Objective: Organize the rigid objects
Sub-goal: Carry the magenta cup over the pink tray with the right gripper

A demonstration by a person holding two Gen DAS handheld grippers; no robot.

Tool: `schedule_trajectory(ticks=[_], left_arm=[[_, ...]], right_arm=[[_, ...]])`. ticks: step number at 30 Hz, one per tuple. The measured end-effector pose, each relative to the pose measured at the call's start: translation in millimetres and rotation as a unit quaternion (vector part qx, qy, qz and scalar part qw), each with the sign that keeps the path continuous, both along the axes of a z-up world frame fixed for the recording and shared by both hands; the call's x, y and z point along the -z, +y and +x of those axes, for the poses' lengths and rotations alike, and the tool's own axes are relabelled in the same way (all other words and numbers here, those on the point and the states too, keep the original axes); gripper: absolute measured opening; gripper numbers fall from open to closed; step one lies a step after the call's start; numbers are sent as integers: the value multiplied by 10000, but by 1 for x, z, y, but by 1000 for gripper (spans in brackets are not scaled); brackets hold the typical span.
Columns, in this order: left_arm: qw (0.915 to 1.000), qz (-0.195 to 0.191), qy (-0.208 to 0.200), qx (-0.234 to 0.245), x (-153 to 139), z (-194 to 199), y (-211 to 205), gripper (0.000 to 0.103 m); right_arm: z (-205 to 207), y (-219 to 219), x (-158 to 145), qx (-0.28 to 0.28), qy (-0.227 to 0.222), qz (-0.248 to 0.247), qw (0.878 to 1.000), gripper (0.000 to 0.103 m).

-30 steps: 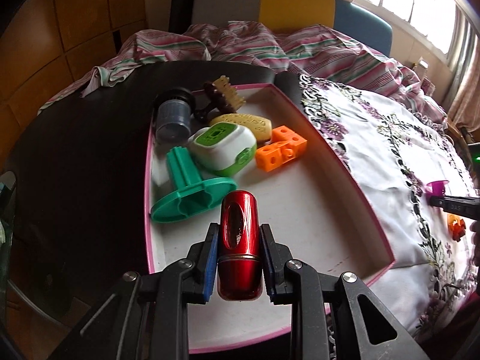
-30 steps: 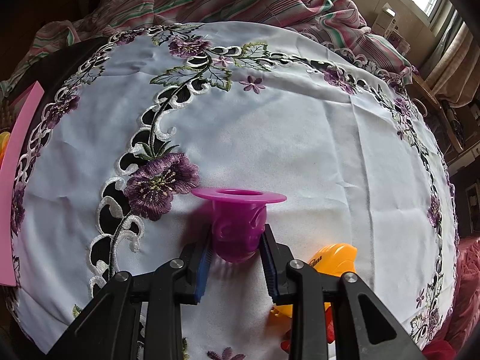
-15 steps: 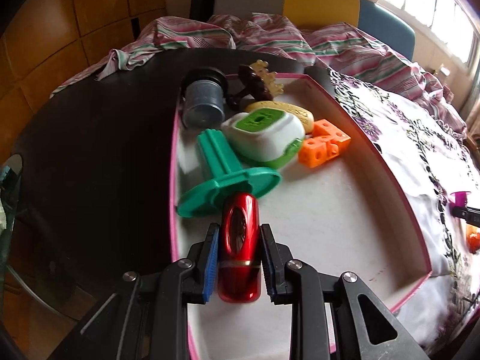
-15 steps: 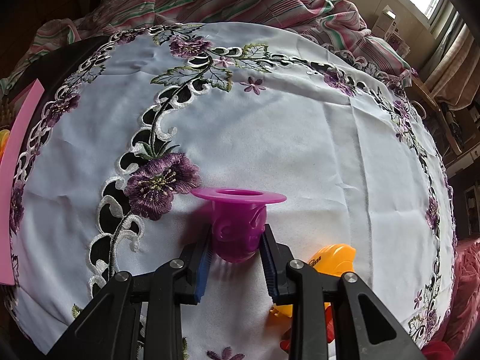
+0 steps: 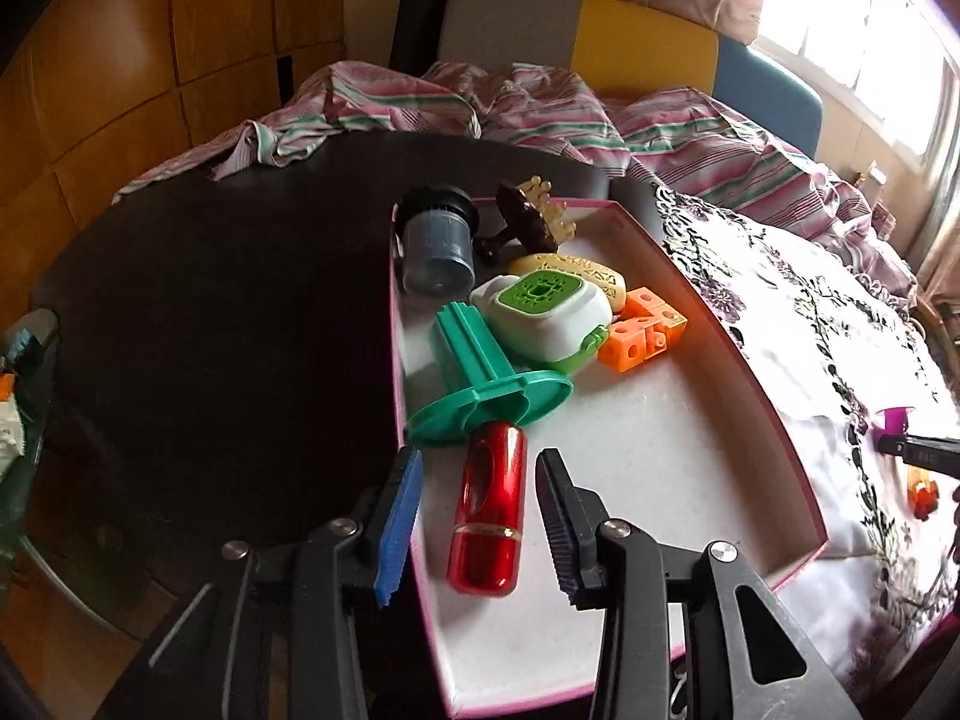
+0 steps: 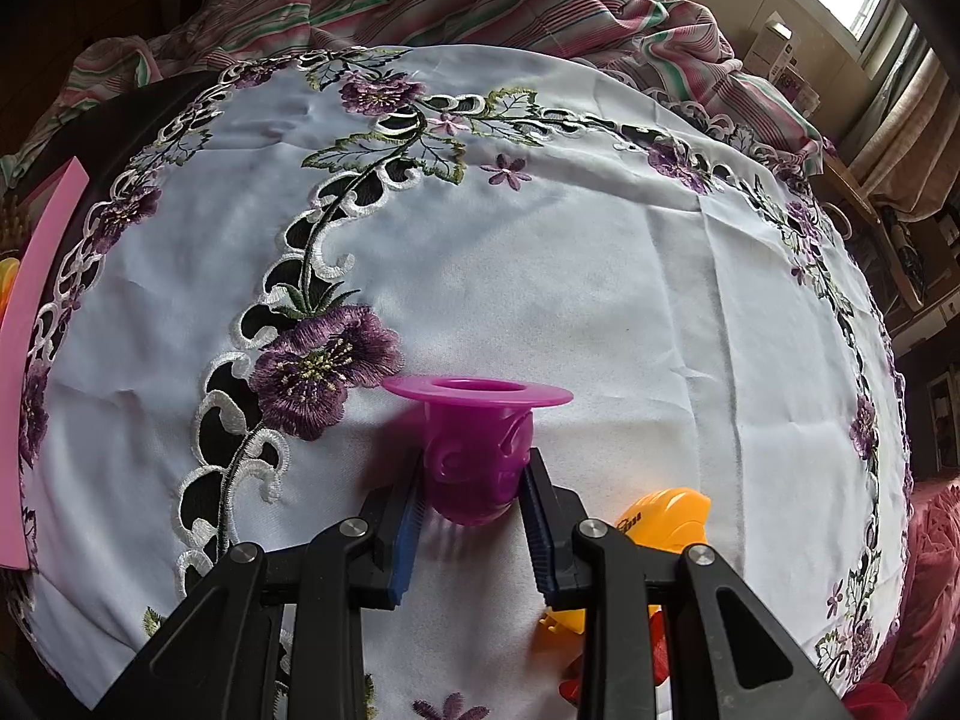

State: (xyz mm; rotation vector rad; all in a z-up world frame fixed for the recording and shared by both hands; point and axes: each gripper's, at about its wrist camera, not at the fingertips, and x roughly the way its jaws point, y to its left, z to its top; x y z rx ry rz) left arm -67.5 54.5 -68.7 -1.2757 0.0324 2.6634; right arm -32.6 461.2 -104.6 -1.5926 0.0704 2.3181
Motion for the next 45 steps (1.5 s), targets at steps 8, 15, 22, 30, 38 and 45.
schedule_trajectory(ticks=[8,15,22,30,38,45], left_arm=[[9998,-69,95,-146,-11,8,-11,40],[9994,-70,306,-117,-27,13,-12,42],[9994,-48,331,-96,-30,16,-13,42],[9992,10,287,-265,-28,16,-27,42],[9983,83,240,-530,-23,16,-51,42],[9967,46,108,-807,-11,13,-71,42]], right_arm=[[1,2,-8,8,185,-117,9998,30],[-1,-26,-20,-407,411,-445,9973,30],[-11,-101,-45,-1147,839,-804,9866,30],[-25,-217,-76,-2327,1241,-1110,9582,30],[-44,-296,-48,-2690,862,-994,9541,30],[-59,-322,-14,-2523,543,-981,9611,30]])
